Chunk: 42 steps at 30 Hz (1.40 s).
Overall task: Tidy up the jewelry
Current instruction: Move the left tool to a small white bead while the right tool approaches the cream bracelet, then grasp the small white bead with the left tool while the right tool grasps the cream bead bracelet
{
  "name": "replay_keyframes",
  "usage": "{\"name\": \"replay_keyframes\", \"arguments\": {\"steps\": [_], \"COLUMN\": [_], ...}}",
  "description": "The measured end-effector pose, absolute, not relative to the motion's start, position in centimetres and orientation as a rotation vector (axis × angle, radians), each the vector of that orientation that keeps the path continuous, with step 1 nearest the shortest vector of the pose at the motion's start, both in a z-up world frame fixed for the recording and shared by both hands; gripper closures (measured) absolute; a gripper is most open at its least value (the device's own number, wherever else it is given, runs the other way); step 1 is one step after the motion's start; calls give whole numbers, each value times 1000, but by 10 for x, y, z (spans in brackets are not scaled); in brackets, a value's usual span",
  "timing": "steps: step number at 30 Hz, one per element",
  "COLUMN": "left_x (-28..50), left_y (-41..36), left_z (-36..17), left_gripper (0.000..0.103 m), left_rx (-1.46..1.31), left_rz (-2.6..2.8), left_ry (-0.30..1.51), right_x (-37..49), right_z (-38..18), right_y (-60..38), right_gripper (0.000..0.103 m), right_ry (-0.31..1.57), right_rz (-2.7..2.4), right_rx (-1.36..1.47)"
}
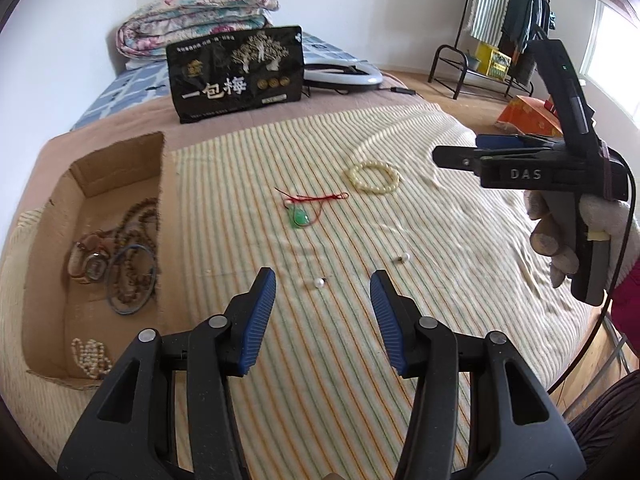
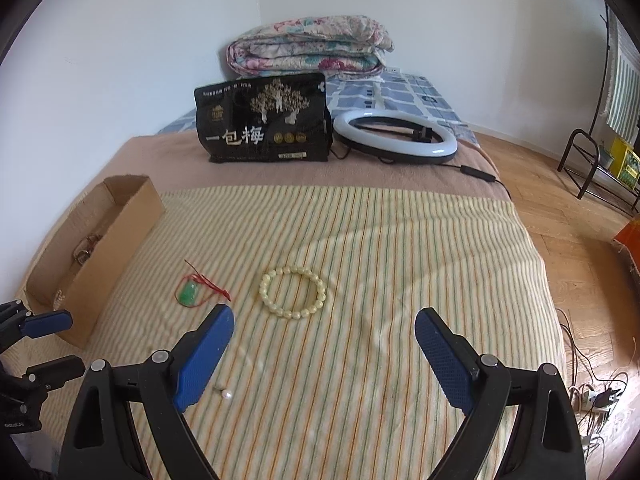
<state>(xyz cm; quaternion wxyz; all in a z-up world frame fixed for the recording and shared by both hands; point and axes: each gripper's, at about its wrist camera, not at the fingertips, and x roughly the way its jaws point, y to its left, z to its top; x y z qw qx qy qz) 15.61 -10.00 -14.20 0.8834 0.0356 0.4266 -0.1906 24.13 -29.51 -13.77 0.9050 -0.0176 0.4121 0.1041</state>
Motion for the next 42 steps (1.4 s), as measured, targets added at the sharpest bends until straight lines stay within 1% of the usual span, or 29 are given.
{"name": "replay_keyframes", "arguments": {"steps": [4,6,7,8,13,15,16,17,27,29,34,42], "left_x": [162,166,168,171,180,183,185,186,194,195,197,197], "left_y": [-106,-110,-112,-114,-116,-117,-117,-117,-116,-116,-115,-113], "left_z": [-154,-161,-165,-169,-184,-189,-192,-194,-209,-211,-214,-215], "left_gripper": [53,57,64,68,69,74,79,81,81,86,88,93], "left_rx": [80,85,90,92,85,86,90,92,83,87,76,75], "left_rz": [-404,-408,-409,-410,-404,-403,-401,-399,-401,-402,-405,-408], "left_ry": [910,919,927,937,967,975,980,985,1006,1007,1006,1002], "right_x": [250,254,256,258,270,275,277,280,298,301,308,313], "right_z": [-155,-162,-166,-169,-184,-190,-192,-194,-215,-218,-220,-223], "right_y": [-292,-290,-289,-288,-282,-279,-278,-277,-267,-267,-261,-254], "right_gripper": [10,10,10,10,9,10,10,10,10,9,7,7], "right_ry": [874,884,888,892,907,911,914,917,948,956,960,963], "right_rz": [234,241,246,249,272,279,283,286,304,306,310,312], "right_rx": [-49,-60,-66,-70,-76,-78,-78,-79,-92,-89,-108,-136]}}
